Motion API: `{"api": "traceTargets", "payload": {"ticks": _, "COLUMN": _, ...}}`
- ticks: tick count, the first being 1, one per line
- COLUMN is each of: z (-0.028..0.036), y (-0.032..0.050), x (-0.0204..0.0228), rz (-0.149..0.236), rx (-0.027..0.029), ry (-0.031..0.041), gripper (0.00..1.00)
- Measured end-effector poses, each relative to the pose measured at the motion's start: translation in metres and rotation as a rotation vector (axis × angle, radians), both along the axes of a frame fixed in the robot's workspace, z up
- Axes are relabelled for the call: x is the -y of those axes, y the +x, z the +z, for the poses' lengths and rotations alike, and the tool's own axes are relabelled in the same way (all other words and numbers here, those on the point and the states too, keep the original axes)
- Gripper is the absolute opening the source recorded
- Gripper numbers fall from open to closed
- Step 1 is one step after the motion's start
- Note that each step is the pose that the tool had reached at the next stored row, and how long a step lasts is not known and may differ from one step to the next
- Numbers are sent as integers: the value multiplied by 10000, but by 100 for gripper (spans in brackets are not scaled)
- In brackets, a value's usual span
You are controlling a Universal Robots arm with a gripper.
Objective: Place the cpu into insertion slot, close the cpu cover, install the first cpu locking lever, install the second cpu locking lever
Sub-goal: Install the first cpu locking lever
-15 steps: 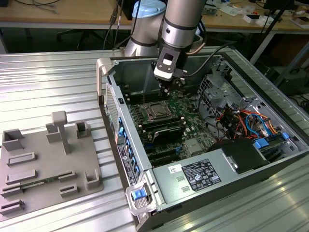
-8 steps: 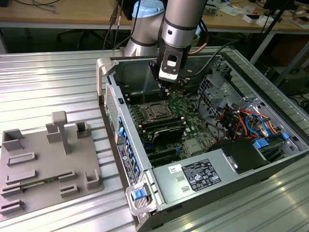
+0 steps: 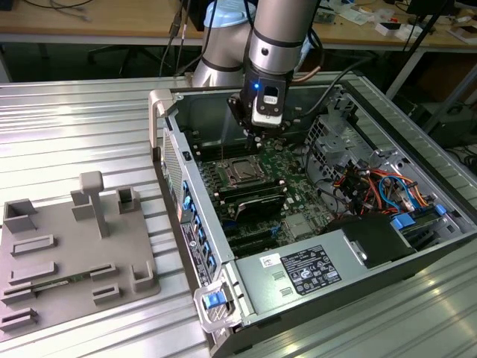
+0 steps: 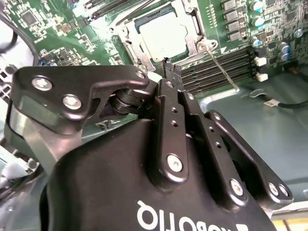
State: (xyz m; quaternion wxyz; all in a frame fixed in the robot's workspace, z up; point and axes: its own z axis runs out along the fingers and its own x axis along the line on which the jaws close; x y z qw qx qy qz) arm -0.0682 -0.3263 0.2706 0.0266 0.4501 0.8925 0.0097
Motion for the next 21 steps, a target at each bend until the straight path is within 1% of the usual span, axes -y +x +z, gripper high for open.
{"api": "traceTargets", "payload": {"ticks": 2, "z": -2, "y": -40, "x": 0, "rz": 131, "rx": -1, "ry": 0, "gripper": 11}}
{"api": "traceTargets", "payload": {"ticks": 4, "z": -5, "y": -98, "x": 0, "rz": 248, "rx": -1, "ry": 0, "gripper": 11}}
{"api": "traceTargets", "payload": {"ticks": 5, "z": -14, "y": -238, "x": 0, "rz": 523, "rx": -1, "ry": 0, "gripper": 11}}
{"api": "traceTargets", "payload": {"ticks": 6, "z": -14, "y": -255, "x": 0, "rz": 571, "rx": -2, "ry": 0, "gripper": 11}}
{"api": "traceTargets", "payload": {"ticks": 16, "z": -14, "y": -255, "x": 0, "rz": 618, "rx": -2, "ry": 0, "gripper": 11}}
{"api": "traceTargets", "payload": {"ticks": 21, "z": -16, "y": -255, "x": 1, "rz": 1583, "rx": -1, "ry": 0, "gripper": 11}}
